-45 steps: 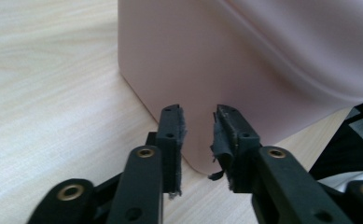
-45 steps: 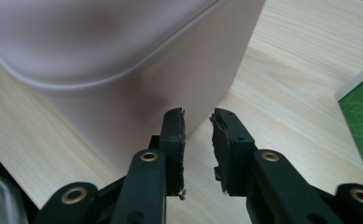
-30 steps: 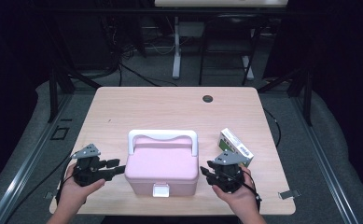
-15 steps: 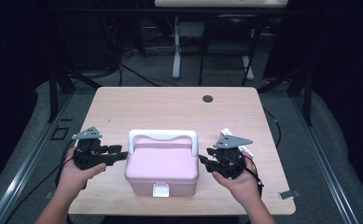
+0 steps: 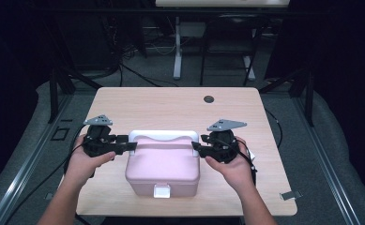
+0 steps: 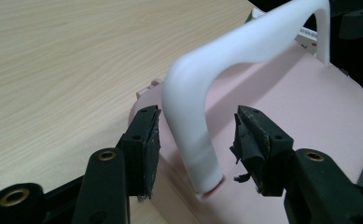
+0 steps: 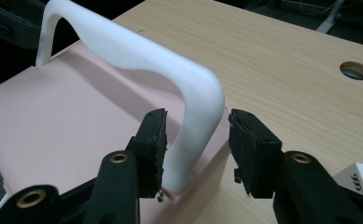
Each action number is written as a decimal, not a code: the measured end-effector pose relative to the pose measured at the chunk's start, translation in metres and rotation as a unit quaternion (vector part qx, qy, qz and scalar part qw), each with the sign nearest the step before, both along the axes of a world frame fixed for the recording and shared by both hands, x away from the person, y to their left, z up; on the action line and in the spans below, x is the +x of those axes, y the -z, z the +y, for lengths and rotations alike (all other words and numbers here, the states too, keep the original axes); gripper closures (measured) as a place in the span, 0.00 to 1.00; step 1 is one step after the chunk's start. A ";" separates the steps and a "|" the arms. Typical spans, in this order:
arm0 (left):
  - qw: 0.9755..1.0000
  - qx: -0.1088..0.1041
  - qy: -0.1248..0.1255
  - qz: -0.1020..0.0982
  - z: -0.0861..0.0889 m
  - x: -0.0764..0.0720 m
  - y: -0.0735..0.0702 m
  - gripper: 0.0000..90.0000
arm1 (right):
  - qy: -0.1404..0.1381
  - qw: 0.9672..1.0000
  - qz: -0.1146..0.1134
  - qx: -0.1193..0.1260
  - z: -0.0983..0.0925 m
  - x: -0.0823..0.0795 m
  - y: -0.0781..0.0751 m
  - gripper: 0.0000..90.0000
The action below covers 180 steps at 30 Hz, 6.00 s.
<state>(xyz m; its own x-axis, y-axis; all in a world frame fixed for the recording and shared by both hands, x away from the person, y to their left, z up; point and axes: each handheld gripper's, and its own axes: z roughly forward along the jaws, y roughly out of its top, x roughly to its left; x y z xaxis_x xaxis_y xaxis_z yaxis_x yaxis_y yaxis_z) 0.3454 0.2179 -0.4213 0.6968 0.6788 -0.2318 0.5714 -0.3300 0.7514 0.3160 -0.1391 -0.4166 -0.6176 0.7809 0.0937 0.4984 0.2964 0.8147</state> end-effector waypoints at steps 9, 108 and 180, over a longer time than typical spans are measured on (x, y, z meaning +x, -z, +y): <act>1.000 -0.019 0.004 0.002 -0.003 0.000 0.012 0.62 | -0.018 0.999 0.027 0.012 0.004 0.006 0.015 0.63; 1.000 -0.011 -0.005 -0.029 0.021 -0.041 0.016 1.00 | -0.017 0.995 -0.028 0.090 -0.009 0.001 0.002 0.82; 0.995 -0.031 0.042 -0.080 -0.005 -0.033 -0.011 1.00 | 0.047 0.995 -0.056 0.062 -0.034 -0.037 0.001 0.82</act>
<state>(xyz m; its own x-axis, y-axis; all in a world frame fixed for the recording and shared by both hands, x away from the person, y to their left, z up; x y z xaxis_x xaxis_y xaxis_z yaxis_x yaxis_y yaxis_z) 0.3124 0.2125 -0.4104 0.7816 0.6047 -0.1530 0.4149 -0.3208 0.8514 0.2786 -0.1730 -0.4174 -0.5541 0.8226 0.1280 0.4226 0.1455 0.8945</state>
